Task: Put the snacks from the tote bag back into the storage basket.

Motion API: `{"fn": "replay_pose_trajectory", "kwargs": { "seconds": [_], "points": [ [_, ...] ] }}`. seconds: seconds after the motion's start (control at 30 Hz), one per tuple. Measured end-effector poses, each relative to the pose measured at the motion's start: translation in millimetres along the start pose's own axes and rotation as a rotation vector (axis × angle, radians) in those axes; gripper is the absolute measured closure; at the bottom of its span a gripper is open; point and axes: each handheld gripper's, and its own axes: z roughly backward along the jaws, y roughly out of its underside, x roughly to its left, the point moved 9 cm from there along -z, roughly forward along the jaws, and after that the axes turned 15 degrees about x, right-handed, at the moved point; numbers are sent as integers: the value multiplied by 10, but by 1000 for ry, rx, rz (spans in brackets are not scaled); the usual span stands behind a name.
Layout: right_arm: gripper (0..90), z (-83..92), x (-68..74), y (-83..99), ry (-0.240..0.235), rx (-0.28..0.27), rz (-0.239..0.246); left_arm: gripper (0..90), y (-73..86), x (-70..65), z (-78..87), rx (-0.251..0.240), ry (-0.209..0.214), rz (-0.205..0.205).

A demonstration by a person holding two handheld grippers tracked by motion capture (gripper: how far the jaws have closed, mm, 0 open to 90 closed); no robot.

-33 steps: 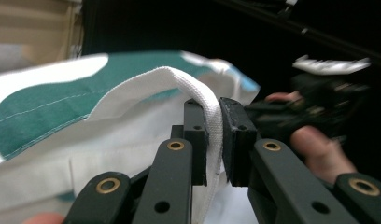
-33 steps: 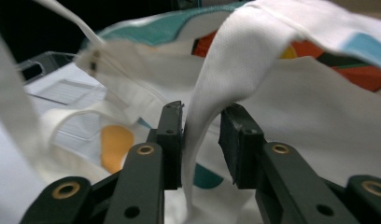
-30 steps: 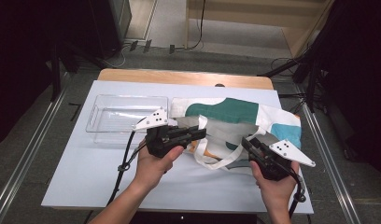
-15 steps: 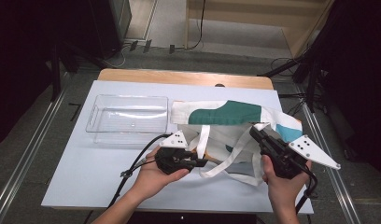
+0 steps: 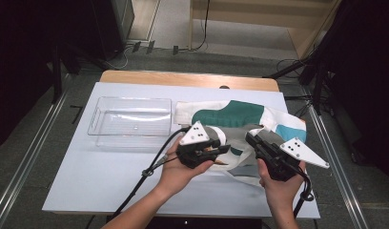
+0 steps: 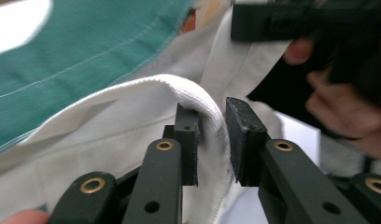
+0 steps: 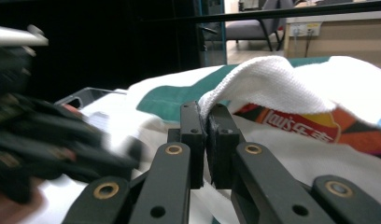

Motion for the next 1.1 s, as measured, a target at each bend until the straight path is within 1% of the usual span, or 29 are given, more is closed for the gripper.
{"fn": "replay_pose_trajectory", "kwargs": {
  "seconds": [0.03, 0.07, 0.1, 0.17, 0.27, 0.3, 0.33, 0.4, 0.43, 0.47, 0.5, 0.53, 0.57, 0.6, 0.63, 0.67, 0.7, 0.73, 0.77, 0.8, 0.83, 0.87, 0.9, 0.93, 0.97, 1.0, 1.03, 1.07, 1.1],
  "points": [
    [880, 4, 10, -8, -6, -1, 0, 745, -7, -24, -56, 0, 7, 4],
    [880, 6, 16, -14, -12, -1, -2, 741, -15, -38, -109, 7, 3, 12],
    [880, 7, 15, -20, -21, -5, -10, 715, -39, -72, -178, 2, 7, 15],
    [880, 5, 11, -21, -27, -6, -15, 702, -52, -93, -203, -3, 16, 12],
    [880, 1, -5, -19, -45, -9, -44, 621, -72, -132, -278, 13, 30, -2],
    [880, -9, -3, -18, -49, -8, -43, 541, -76, -141, -309, 20, 32, 0],
    [880, -14, 13, -16, -56, -5, -47, 525, -77, -139, -337, 29, 26, -1],
    [880, -20, 27, -15, -63, -5, -46, 521, -91, -155, -381, 31, 38, 8],
    [881, -26, 65, -12, -81, -3, -48, 512, -106, -151, -447, 39, 0, 0],
    [882, -22, 90, -12, -94, -1, -52, 519, -106, -151, -447, 39, 0, 0],
    [882, -13, 99, -16, -97, -2, -45, 537, -105, -123, -466, 44, -35, 0],
    [882, -13, 99, -16, -97, -2, -45, 537, -98, -77, -472, 47, -76, 10],
    [881, -1, 105, -22, -100, -6, -46, 536, -99, -43, -464, 39, -104, 25],
    [882, 15, 101, -27, -102, -11, -47, 526, -102, -38, -445, 25, -103, 38],
    [882, 31, 90, -28, -99, -12, -48, 522, -108, -45, -425, 14, -97, 38],
    [882, 38, 76, -32, -93, -17, -46, 515, -114, -62, -393, -3, -104, 27],
    [882, 52, 64, -28, -108, -17, -57, 492, -133, -78, -380, -10, -121, 2],
    [882, 49, 74, -25, -124, -17, -63, 457, -146, -80, -391, -8, -114, 1],
    [882, 41, 87, -21, -136, -11, -65, 437, -162, -80, -406, -3, -95, 14],
    [882, 41, 87, -21, -136, -11, -65, 456, -162, -80, -406, -3, -95, 14],
    [882, 30, 102, -17, -141, -8, -64, 456, -172, -73, -421, 4, -78, 19],
    [882, 24, 107, -17, -138, -9, -62, 495, -179, -65, -432, 8, -74, 23],
    [882, 22, 113, -16, -140, -9, -65, 555, -182, -59, -440, 9, -68, 26],
    [882, 32, 111, -18, -143, -12, -71, 650, -179, -58, -450, 10, -57, 20],
    [882, 32, 112, -17, -145, -11, -72, 696, -179, -58, -450, 10, -57, 20],
    [882, 32, 112, -17, -145, -11, -72, 696, -175, -58, -455, 14, -58, 18],
    [882, 26, 113, -16, -145, -12, -71, 764, -171, -55, -457, 18, -61, 17],
    [881, 25, 113, -8, -143, -8, -71, 891, -163, -41, -452, 25, -67, 18],
    [877, 25, 99, -7, -142, -15, -73, 900, -169, -11, -433, 21, -58, 32]
  ]
}}
